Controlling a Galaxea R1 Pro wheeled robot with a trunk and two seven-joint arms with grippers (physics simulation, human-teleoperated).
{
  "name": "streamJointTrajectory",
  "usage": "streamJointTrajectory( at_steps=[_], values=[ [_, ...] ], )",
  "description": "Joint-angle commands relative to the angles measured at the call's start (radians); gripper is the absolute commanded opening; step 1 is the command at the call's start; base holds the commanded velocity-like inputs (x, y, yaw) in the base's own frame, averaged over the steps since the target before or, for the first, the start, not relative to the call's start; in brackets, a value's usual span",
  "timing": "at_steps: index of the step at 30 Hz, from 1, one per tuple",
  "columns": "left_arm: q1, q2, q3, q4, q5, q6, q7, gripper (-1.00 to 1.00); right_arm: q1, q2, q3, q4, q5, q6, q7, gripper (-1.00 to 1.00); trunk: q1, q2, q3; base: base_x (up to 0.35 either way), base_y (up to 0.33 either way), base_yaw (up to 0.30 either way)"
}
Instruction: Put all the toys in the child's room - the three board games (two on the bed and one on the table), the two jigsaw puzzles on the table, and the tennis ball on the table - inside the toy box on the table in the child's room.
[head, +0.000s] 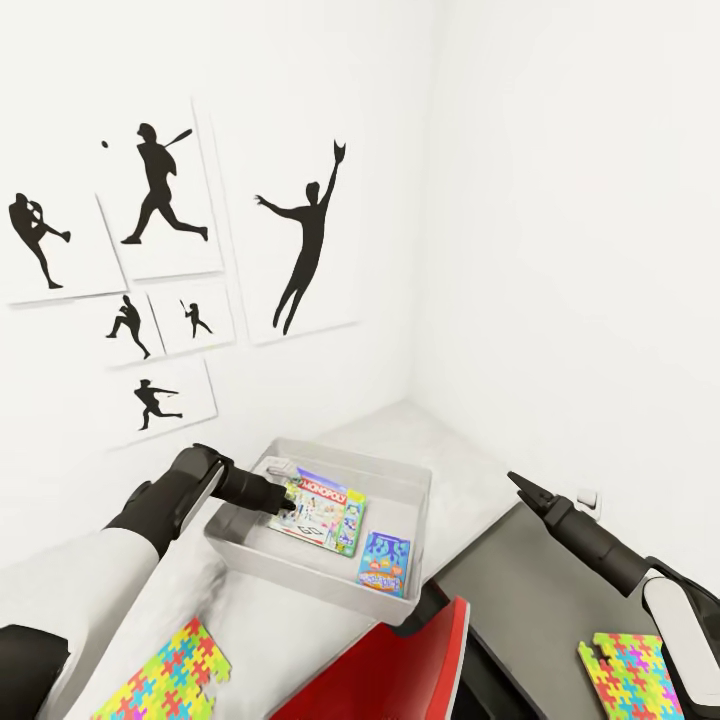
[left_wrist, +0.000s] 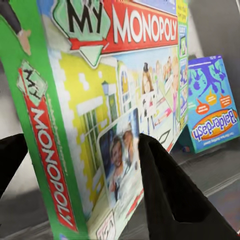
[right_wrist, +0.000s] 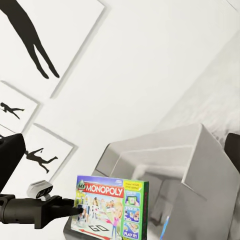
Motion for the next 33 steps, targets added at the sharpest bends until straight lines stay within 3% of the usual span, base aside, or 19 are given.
streamJointTrajectory(
  at_steps=[1,12,21,27,30,33],
  values=[
    [-0.001,0.001,-0.002,-0.001,-0.003,0.004,-0.004,1.00,-0.001,0.000,-0.001,0.000,-0.004,0.007,0.001,1.00,0.000,-0.001,-0.002,0.000,0.000,0.000],
    [-0.001,-0.005,-0.001,-0.003,-0.003,0.004,-0.007,1.00,-0.001,0.000,-0.001,0.000,-0.004,0.007,0.001,1.00,0.000,-0.001,-0.002,0.000,0.000,0.000],
    [-0.002,0.014,0.017,-0.087,0.007,0.012,-0.025,1.00,-0.001,0.000,-0.001,0.000,-0.004,0.007,0.001,1.00,0.000,-0.001,-0.002,0.000,0.000,0.000],
    [-0.001,0.047,0.098,-0.134,0.012,0.021,-0.116,1.00,-0.001,0.001,-0.001,0.000,-0.004,0.007,0.002,1.00,0.000,-0.001,-0.002,0.000,0.000,0.000],
    [0.000,0.079,0.193,-0.144,0.011,0.017,-0.247,1.00,-0.001,0.002,-0.001,0.000,-0.003,0.006,0.002,1.00,0.000,-0.001,-0.001,0.000,0.000,-0.001],
    [0.004,0.116,0.265,-0.146,0.010,0.014,-0.360,1.00,-0.001,0.003,0.000,0.000,-0.002,0.006,0.002,1.00,0.000,-0.001,0.002,0.000,0.000,-0.025]
  ],
)
